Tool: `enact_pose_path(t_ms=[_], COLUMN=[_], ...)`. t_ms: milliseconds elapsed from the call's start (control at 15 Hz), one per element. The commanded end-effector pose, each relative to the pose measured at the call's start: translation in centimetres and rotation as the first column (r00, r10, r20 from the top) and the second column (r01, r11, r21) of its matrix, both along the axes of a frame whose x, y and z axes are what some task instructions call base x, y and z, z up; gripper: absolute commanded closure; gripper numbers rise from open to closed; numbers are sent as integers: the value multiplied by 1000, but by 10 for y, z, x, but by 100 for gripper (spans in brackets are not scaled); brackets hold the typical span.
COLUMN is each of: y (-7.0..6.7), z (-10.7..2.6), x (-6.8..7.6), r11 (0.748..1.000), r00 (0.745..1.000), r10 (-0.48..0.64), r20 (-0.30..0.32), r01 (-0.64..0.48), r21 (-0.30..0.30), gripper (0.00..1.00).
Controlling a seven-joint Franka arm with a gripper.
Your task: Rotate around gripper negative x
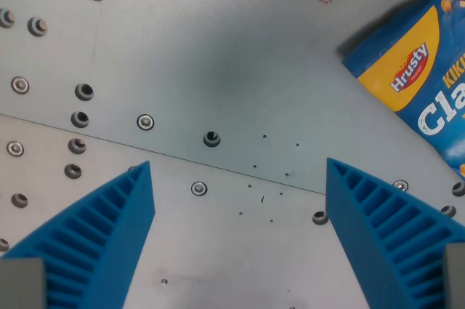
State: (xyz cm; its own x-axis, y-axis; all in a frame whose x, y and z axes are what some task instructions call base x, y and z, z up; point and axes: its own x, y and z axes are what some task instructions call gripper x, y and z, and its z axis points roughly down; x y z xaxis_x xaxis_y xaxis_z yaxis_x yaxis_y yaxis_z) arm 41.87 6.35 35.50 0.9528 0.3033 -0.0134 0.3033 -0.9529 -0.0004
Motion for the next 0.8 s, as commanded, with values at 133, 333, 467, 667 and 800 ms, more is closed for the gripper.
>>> enact_pose_path(t_ms=[133, 333, 467, 667, 800], y=[0, 0, 0, 0, 0], z=[2, 2, 2, 2, 2], x=[0, 0, 0, 0, 0], r11=[1000, 998, 996, 992, 988], r00=[1000, 1000, 999, 999, 999], r10=[1, 2, 3, 5, 7], r20=[14, 26, 34, 46, 54], r01=[-1, -1, 0, 1, 2], r21=[-25, -63, -88, -126, -151], gripper=[0, 0, 0, 0, 0])
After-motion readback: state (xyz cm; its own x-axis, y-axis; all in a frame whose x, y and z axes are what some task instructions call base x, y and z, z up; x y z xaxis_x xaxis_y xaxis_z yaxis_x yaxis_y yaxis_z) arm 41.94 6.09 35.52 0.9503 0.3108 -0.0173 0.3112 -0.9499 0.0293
